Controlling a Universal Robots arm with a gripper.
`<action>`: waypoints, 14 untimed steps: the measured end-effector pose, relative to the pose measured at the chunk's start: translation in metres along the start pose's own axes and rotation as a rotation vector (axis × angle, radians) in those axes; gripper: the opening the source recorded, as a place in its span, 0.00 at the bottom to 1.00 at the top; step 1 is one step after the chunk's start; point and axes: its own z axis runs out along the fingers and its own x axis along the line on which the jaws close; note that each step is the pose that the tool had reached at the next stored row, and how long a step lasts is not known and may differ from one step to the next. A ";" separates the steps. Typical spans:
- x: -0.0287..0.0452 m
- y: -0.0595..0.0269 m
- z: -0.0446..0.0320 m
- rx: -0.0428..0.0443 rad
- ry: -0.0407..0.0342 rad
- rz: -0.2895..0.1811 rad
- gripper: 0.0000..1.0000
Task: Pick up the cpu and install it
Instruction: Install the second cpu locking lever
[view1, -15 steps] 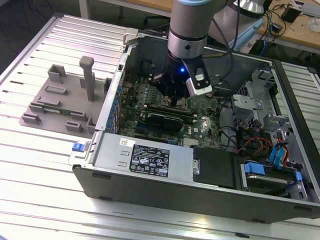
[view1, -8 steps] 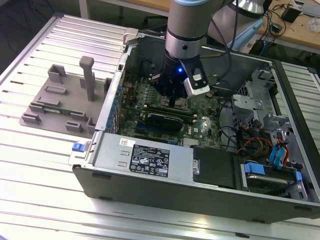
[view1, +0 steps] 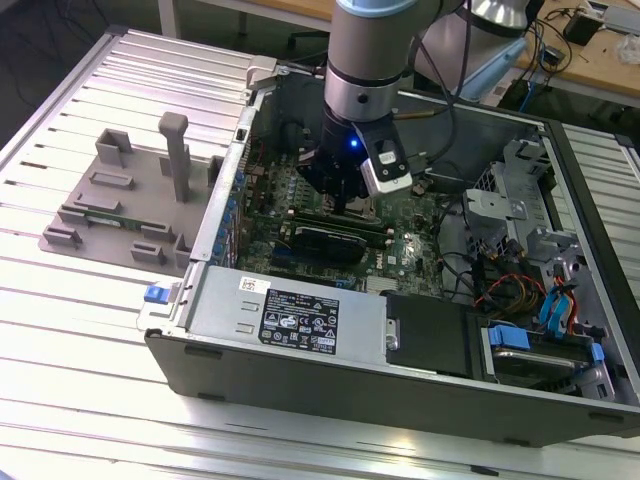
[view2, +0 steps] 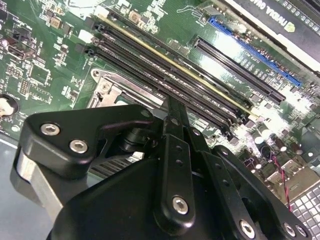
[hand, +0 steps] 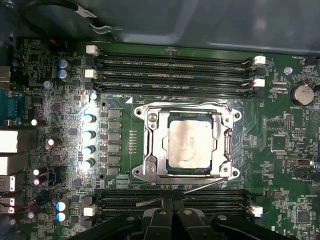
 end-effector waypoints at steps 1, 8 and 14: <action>0.0016 0.0000 0.0002 -0.0006 -0.0001 0.000 0.11; 0.0087 -0.0009 0.0025 -0.0350 -0.0008 -0.027 0.11; 0.0103 -0.0150 0.0039 -0.0513 -0.0010 -0.046 0.11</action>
